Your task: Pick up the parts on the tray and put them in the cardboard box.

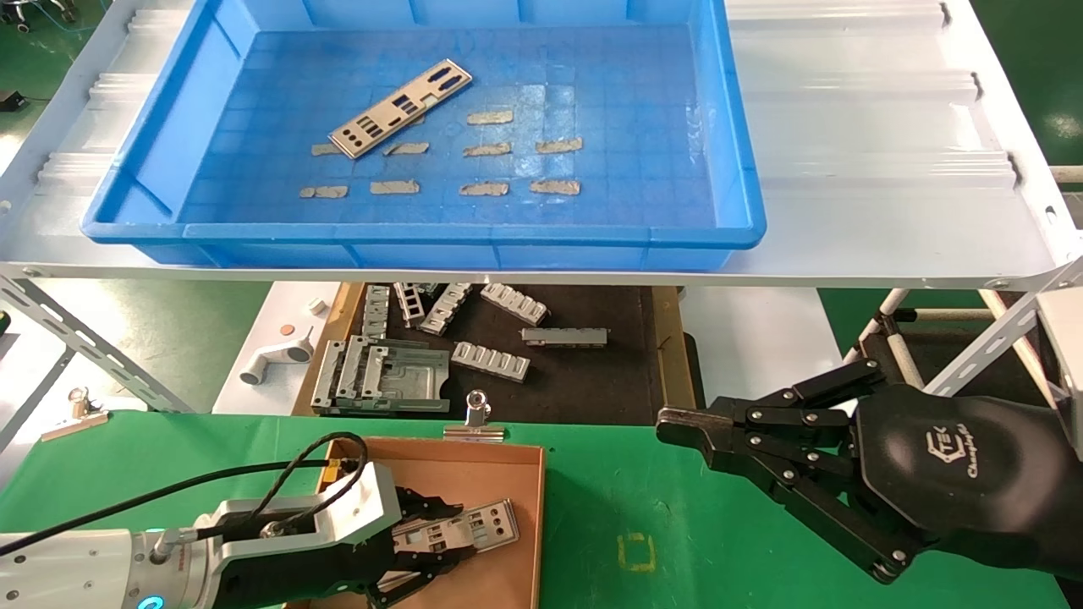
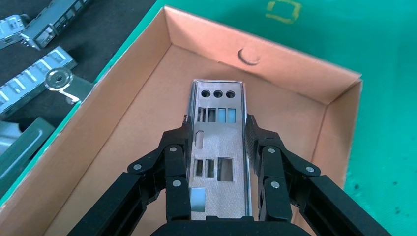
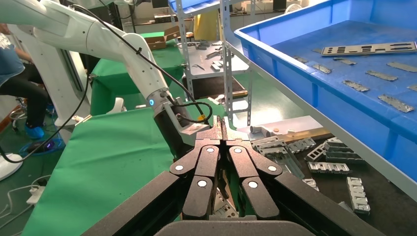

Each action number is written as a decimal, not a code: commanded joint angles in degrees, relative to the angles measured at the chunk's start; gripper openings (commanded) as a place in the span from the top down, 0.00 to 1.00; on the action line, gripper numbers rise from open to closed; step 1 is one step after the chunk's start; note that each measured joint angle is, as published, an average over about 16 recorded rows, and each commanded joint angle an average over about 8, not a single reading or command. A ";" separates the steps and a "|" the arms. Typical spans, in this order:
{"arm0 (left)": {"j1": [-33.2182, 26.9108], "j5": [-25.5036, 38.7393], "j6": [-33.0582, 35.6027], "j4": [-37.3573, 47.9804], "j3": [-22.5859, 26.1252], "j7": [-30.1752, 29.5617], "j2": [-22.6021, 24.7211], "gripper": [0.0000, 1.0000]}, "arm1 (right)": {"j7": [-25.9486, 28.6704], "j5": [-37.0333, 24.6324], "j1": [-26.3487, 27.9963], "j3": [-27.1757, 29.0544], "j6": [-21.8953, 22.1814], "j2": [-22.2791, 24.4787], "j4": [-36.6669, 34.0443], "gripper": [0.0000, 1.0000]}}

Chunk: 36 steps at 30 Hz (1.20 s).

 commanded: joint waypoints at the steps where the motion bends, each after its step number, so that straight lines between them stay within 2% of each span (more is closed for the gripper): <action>1: -0.03 -0.10 0.16 0.08 -0.05 0.24 0.13 0.81 | 0.00 0.00 0.00 0.00 0.00 0.00 0.00 1.00; 4: -0.12 -0.25 0.49 0.35 -0.08 0.31 0.16 0.44 | 0.00 0.00 0.00 0.00 0.00 0.00 0.00 1.00; 7: -0.19 -0.23 0.57 0.57 -0.07 0.29 0.15 0.11 | 0.00 0.00 0.00 0.00 0.00 0.00 0.00 1.00; 9: -0.20 -0.18 0.54 0.68 -0.04 0.22 0.14 0.00 | 0.00 0.00 0.00 0.00 0.00 0.00 0.00 1.00; 36: 0.00 -0.97 0.72 0.61 -0.38 0.35 -0.06 0.00 | 0.00 0.00 0.00 0.00 0.00 0.00 0.00 1.00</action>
